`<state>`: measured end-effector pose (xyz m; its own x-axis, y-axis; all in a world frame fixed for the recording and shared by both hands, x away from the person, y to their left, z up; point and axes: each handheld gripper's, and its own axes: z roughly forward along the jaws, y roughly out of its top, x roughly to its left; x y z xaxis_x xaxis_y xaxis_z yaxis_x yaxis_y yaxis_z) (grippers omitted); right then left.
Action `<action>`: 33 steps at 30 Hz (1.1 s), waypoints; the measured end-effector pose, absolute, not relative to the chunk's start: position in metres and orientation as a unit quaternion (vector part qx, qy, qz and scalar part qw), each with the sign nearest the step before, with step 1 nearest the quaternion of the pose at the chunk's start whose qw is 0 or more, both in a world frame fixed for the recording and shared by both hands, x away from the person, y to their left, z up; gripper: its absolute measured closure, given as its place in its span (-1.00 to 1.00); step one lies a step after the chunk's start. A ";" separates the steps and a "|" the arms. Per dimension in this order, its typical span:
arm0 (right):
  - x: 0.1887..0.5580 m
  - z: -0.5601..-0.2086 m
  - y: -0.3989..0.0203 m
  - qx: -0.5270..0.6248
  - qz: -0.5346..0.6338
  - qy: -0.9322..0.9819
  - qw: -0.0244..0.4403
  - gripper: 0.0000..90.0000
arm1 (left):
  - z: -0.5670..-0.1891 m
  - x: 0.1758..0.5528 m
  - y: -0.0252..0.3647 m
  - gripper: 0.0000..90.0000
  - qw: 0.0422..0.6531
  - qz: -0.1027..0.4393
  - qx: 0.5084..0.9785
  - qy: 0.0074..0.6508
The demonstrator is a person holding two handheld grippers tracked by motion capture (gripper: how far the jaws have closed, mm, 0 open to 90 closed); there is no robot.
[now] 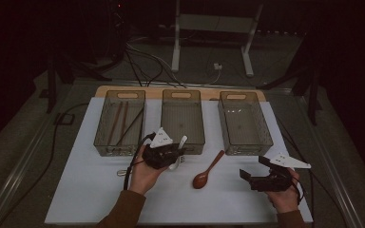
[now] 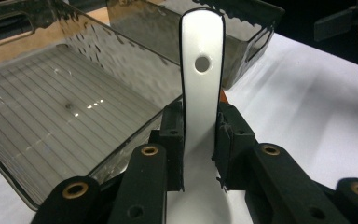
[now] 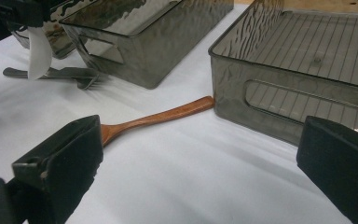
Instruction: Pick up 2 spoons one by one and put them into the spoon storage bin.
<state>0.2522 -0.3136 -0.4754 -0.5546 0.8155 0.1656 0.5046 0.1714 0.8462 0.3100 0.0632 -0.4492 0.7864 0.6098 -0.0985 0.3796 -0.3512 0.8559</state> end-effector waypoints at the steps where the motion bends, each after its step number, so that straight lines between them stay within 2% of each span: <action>1: 0.252 -0.475 -0.314 0.442 0.468 0.747 0.166 -0.99 | -0.448 0.311 0.063 0.69 0.482 0.119 0.813 0.304; 33: 0.253 -0.476 -0.313 0.442 0.468 0.747 0.164 -0.99 | -0.423 0.355 0.082 0.69 0.505 0.135 0.777 0.350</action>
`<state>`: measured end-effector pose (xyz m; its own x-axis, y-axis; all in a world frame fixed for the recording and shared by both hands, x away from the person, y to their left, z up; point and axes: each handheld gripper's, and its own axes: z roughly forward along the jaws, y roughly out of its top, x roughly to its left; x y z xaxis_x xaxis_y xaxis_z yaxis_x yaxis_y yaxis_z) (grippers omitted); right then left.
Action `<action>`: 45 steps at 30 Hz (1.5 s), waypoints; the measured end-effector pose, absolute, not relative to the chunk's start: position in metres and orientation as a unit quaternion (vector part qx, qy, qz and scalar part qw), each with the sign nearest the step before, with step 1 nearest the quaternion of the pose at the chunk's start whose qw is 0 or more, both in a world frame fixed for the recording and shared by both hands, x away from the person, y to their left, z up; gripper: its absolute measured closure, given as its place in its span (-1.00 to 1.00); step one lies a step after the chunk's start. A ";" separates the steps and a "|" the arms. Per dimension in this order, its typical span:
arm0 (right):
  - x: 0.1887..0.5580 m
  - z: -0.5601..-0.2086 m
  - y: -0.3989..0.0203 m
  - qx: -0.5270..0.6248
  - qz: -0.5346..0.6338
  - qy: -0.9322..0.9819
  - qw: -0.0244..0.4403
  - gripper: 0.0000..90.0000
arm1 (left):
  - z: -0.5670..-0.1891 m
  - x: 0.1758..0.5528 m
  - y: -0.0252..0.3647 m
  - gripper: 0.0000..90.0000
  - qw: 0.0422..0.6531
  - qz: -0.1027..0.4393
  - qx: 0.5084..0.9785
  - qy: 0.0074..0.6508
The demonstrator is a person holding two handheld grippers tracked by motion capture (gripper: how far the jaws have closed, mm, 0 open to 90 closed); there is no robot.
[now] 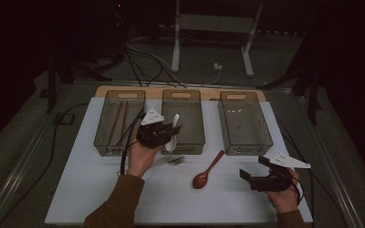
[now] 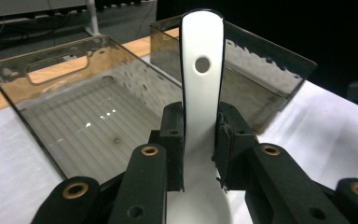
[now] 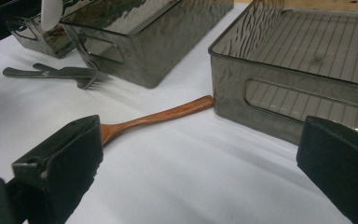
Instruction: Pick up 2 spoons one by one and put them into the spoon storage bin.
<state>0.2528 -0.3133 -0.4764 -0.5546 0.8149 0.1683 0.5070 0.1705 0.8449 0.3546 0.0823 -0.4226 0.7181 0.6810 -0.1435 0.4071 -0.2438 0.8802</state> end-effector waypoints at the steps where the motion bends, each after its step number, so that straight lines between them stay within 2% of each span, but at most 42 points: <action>1: 0.253 -0.476 -0.313 0.443 0.468 0.747 0.164 -0.99 | -0.423 0.356 0.082 0.69 0.505 0.138 0.776 0.353; 17: 0.253 -0.477 -0.313 0.441 0.468 0.748 0.163 -0.99 | -0.432 0.385 0.083 0.69 0.498 0.145 0.764 0.384; 45: 0.253 -0.477 -0.313 0.440 0.468 0.749 0.163 -0.99 | -0.470 0.395 0.073 0.69 0.426 0.117 0.801 0.405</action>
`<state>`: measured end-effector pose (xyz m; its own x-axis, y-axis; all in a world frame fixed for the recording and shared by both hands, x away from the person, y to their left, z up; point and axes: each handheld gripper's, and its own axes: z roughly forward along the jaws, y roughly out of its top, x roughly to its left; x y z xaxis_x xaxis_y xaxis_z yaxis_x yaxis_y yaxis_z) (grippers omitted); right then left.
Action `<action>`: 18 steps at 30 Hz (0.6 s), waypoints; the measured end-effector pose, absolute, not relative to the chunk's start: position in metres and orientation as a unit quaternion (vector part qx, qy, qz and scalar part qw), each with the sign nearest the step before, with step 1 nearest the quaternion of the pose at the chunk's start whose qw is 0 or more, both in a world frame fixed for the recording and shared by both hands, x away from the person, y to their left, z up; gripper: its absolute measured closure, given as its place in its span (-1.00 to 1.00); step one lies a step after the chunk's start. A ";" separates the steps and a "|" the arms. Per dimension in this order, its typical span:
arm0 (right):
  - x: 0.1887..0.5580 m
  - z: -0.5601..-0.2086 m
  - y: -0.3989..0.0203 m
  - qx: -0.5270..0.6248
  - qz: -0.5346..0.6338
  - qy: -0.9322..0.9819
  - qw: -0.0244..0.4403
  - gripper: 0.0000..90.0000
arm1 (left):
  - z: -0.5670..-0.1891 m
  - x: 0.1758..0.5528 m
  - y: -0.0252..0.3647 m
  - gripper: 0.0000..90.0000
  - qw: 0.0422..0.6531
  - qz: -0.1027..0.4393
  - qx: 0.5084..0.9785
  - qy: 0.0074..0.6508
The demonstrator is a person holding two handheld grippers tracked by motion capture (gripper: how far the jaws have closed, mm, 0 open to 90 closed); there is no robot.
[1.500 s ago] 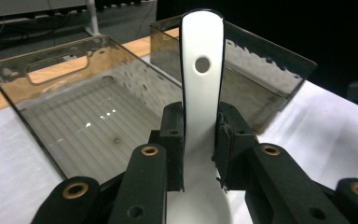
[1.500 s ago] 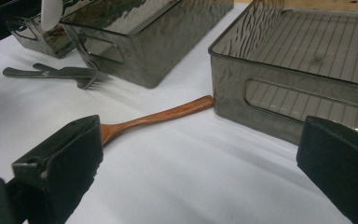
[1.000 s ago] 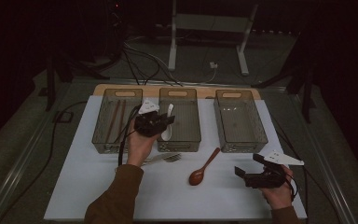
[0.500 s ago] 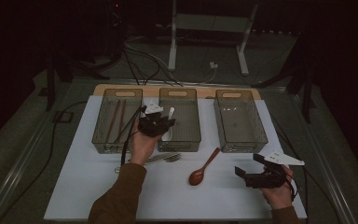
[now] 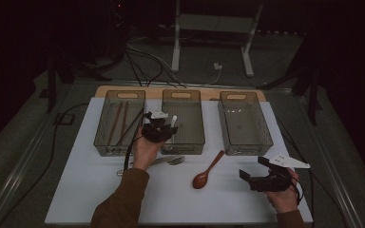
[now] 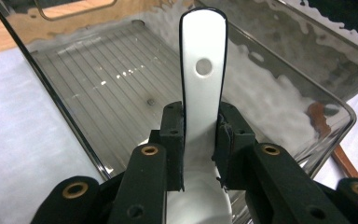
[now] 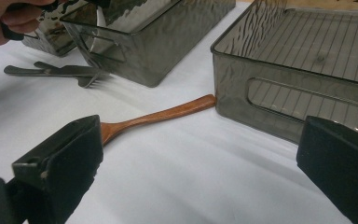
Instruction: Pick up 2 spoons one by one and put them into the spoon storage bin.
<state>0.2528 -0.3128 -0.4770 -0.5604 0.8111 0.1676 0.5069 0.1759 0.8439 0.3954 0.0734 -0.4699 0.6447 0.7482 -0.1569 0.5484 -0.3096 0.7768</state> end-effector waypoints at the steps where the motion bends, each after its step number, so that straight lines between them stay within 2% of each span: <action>1: 0.253 -0.477 -0.313 0.440 0.467 0.750 0.163 -0.99 | -0.471 0.395 0.073 0.69 0.424 0.117 0.802 0.404; 18: 0.253 -0.477 -0.313 0.440 0.467 0.750 0.163 -0.99 | -0.478 0.396 0.072 0.67 0.416 0.106 0.805 0.410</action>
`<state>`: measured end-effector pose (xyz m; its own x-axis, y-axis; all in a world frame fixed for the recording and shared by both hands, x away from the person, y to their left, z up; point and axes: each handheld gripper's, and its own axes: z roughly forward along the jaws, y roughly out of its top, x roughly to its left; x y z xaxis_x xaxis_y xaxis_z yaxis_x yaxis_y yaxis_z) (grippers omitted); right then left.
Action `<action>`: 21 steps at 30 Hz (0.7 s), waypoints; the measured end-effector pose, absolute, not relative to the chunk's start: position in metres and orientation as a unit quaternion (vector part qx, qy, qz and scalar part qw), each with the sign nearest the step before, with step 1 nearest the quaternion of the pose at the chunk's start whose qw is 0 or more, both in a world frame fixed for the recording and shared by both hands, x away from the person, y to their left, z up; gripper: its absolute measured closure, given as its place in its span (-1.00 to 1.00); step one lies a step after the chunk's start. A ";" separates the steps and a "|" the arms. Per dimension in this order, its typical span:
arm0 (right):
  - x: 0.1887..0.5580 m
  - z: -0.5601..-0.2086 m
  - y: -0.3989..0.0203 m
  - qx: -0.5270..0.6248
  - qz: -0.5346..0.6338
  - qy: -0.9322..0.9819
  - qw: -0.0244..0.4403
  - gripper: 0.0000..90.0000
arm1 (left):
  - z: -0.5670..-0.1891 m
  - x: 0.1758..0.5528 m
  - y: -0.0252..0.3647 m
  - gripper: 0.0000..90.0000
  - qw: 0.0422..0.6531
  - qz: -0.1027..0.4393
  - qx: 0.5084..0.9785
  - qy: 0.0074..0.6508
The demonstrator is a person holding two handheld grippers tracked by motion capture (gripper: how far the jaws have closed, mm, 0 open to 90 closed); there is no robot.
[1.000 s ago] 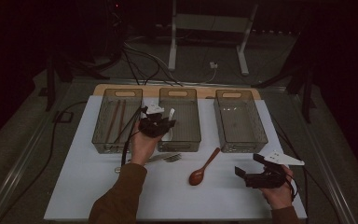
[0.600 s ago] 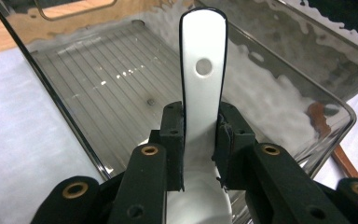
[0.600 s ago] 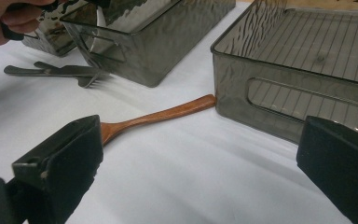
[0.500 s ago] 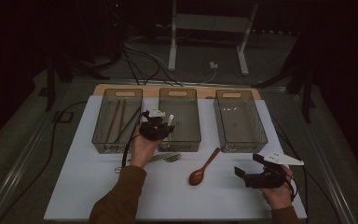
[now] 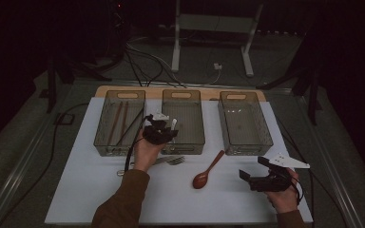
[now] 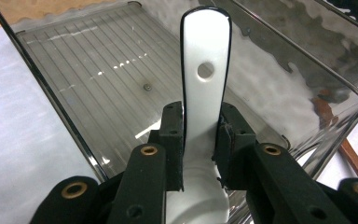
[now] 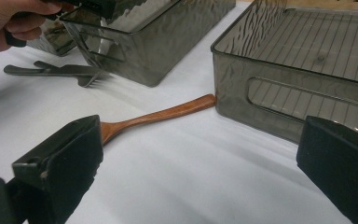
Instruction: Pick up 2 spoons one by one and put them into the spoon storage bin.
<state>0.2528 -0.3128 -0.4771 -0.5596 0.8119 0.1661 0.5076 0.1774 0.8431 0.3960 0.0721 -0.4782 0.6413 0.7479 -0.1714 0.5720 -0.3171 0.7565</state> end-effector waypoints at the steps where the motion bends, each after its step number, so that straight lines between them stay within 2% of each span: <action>1: 0.253 -0.477 -0.313 0.440 0.467 0.750 0.163 -0.99 | -0.478 0.396 0.073 0.66 0.418 0.106 0.803 0.410; 4: 0.253 -0.477 -0.313 0.439 0.467 0.750 0.163 -0.99 | -0.476 0.396 0.075 0.46 0.434 0.102 0.794 0.414; 12: 0.253 -0.477 -0.313 0.440 0.467 0.750 0.163 -0.99 | -0.468 0.393 0.082 -0.23 0.484 0.096 0.760 0.422; 16: 0.253 -0.477 -0.313 0.440 0.467 0.750 0.163 -0.99 | -0.463 0.390 0.081 -0.62 0.483 0.118 0.755 0.427; 18: 0.253 -0.477 -0.313 0.440 0.467 0.750 0.163 -0.99 | -0.461 0.388 0.079 -0.65 0.482 0.123 0.755 0.427; 21: 0.253 -0.477 -0.313 0.441 0.466 0.749 0.164 -0.99 | -0.459 0.385 0.076 -0.91 0.478 0.118 0.762 0.421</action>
